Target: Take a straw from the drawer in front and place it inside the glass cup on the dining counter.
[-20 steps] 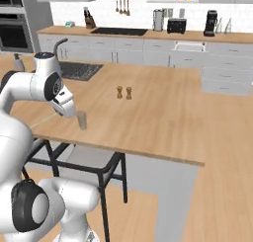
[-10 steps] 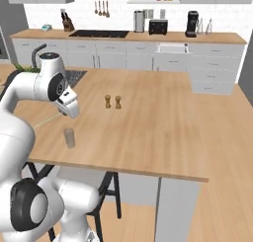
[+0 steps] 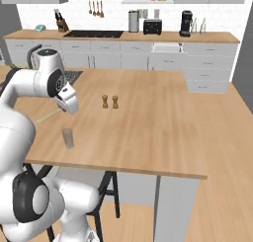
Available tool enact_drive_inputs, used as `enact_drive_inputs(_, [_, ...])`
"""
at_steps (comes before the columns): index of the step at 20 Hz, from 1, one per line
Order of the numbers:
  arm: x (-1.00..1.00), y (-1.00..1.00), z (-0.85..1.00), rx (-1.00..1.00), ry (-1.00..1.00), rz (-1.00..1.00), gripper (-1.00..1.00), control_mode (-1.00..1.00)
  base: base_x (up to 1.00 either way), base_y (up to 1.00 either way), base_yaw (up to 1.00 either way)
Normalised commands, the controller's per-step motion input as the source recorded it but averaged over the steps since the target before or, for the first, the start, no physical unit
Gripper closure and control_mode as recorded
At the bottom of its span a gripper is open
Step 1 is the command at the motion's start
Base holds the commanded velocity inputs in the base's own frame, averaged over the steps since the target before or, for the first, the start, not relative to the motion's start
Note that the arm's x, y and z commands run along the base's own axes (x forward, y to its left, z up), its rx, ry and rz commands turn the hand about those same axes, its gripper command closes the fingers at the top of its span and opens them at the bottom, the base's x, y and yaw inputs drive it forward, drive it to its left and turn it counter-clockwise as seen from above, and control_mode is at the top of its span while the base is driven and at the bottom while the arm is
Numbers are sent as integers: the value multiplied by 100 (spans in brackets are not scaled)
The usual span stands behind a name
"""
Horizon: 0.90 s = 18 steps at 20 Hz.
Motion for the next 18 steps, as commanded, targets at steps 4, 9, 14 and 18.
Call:
enact_drive_inputs(4, [0,9,2,-29,-40,0,100,-100,0,0,0])
enact_drive_inputs(9, [5,14,2,-44,-39,0,100,-100,0,0,0])
enact_drive_inputs(14, [32,13,0,-49,-28,-4,100,-100,0,0,0])
enact_drive_inputs(18, [63,20,0,-42,-13,-10,100,-100,0,0,0])
